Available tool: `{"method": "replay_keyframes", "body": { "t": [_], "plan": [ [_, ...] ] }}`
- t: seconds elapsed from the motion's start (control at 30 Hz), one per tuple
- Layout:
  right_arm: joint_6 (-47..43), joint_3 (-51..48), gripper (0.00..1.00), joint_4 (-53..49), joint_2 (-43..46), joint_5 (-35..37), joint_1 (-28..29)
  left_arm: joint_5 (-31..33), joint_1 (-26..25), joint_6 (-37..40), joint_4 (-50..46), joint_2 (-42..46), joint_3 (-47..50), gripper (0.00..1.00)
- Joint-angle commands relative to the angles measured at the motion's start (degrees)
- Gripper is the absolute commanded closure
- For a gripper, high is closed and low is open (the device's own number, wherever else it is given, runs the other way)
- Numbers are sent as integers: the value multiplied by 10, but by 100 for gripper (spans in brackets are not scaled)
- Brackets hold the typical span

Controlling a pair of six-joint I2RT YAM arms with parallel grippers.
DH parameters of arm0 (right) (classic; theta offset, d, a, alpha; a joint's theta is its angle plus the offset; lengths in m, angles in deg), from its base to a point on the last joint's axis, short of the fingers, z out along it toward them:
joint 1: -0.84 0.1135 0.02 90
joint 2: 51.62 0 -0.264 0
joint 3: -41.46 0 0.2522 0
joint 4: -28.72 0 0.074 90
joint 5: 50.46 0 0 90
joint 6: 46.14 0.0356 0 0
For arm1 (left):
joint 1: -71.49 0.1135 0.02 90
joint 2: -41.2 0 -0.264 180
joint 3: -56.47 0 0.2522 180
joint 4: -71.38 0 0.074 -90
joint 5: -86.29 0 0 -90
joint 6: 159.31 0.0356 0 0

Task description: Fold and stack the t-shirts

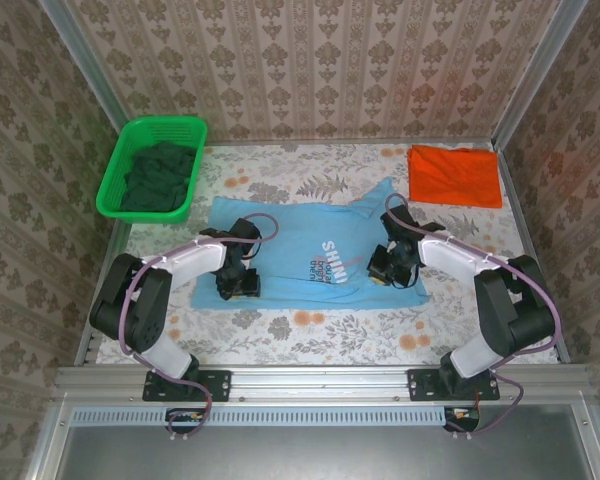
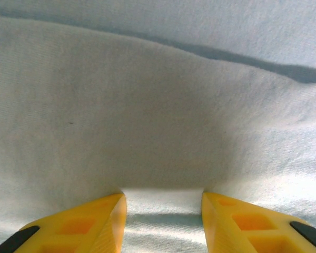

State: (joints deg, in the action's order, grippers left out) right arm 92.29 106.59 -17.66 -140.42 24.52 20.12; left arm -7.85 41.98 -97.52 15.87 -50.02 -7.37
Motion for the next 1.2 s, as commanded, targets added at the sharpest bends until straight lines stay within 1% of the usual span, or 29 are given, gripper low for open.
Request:
{"method": "replay_keyframes", "body": {
  "t": [0.0,0.37,0.57,0.67,0.83,0.87,0.93,1.0,1.07,1.13,1.17],
  "plan": [
    [12,38,100,-21,-4,17,4,33,5,14,-14,10,11,57],
    [24,169,100,-10,-123,1,10,31,4,17,-11,19,12,57],
    [-7,269,100,-35,-201,8,22,33,0,14,-11,30,17,56],
    [-29,315,98,-48,-235,5,29,33,-2,12,-11,35,22,56],
    [-75,356,86,-50,-278,-4,38,40,-5,8,-14,48,31,56],
    [-85,366,81,-57,-286,-5,38,41,-5,7,-14,53,31,56],
    [-104,380,68,-80,-292,1,37,45,-7,5,-17,64,27,52],
    [-116,374,57,-88,-272,14,37,48,-8,8,-22,79,15,51],
    [-120,359,48,-92,-238,28,34,46,-8,10,-23,91,-4,49],
    [-112,328,47,-85,-187,33,26,26,-9,16,-15,99,-29,48],
    [-103,306,47,-79,-155,35,19,4,-10,21,-6,98,-43,47]
  ]
}}
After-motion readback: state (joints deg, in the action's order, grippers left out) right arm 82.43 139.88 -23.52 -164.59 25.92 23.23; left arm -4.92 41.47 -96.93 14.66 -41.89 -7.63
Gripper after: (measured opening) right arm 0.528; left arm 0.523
